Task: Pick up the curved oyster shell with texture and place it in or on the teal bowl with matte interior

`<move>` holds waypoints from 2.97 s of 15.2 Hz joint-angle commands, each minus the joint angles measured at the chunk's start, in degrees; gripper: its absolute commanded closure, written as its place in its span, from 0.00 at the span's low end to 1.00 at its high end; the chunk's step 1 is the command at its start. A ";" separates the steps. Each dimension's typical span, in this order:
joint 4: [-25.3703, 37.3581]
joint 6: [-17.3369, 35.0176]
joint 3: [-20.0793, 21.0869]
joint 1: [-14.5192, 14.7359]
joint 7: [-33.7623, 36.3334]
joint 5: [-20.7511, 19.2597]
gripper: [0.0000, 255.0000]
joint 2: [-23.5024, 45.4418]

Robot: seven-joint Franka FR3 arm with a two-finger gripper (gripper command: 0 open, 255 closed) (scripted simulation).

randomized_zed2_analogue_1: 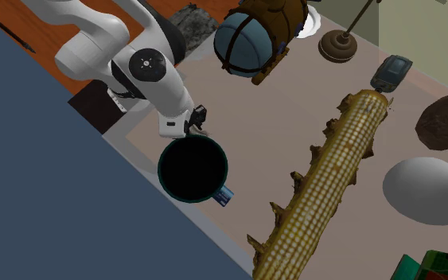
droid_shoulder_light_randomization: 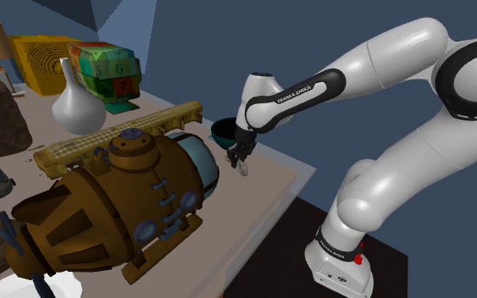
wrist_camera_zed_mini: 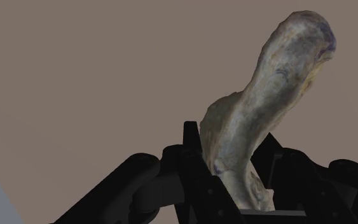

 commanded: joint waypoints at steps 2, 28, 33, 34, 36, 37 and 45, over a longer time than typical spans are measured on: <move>-0.02 -0.01 0.02 0.02 0.01 0.02 1.00 0.02; 12.08 -19.17 0.35 -0.38 1.41 -0.88 1.00 -7.08; 15.56 -23.16 0.39 -0.39 1.65 -0.96 1.00 -7.60; 16.29 -23.95 0.39 -0.39 1.69 -0.98 1.00 -7.66; 17.77 -25.50 0.40 -0.39 1.78 -1.00 1.00 -7.74; 18.52 -26.28 0.41 -0.39 1.82 -1.01 1.00 -7.75; 27.42 -25.41 -4.71 -2.18 -4.72 -1.97 1.00 2.33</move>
